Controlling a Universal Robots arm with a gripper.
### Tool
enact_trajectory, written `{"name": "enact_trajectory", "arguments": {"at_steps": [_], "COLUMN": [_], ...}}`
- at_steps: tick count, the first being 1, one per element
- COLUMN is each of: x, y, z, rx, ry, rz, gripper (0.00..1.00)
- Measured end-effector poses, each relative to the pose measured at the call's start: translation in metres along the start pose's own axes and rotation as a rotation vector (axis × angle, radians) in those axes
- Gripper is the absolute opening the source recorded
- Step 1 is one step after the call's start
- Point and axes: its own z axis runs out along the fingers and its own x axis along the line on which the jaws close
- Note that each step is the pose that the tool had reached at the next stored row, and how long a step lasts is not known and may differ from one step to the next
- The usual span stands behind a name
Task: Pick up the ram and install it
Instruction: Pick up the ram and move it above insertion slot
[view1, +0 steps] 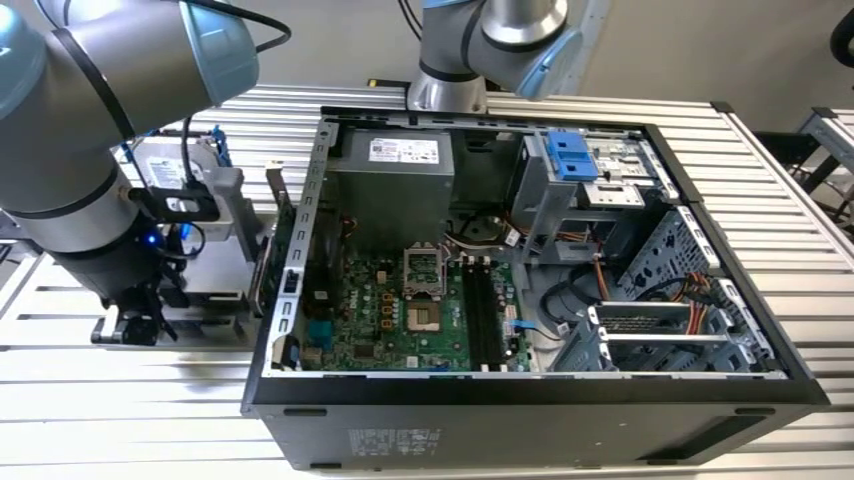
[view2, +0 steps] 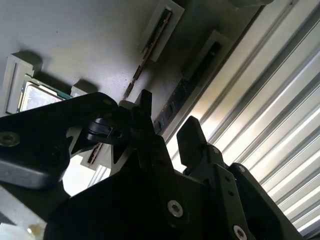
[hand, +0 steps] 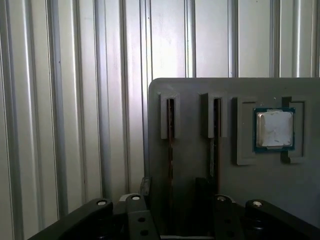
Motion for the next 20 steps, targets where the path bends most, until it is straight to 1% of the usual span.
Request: {"name": "enact_trajectory", "arguments": {"at_steps": [6, 7, 20], "x": [0.0000, 0.0000, 0.0000], "y": [0.0000, 0.0000, 0.0000], "z": [0.0001, 0.0002, 0.0001], "rx": [0.0002, 0.0002, 0.0002], "ry": [-0.0005, -0.0005, -0.0012], "rz": [0.000, 0.000, 0.000], "gripper": [1.00, 0.00, 0.00]}}
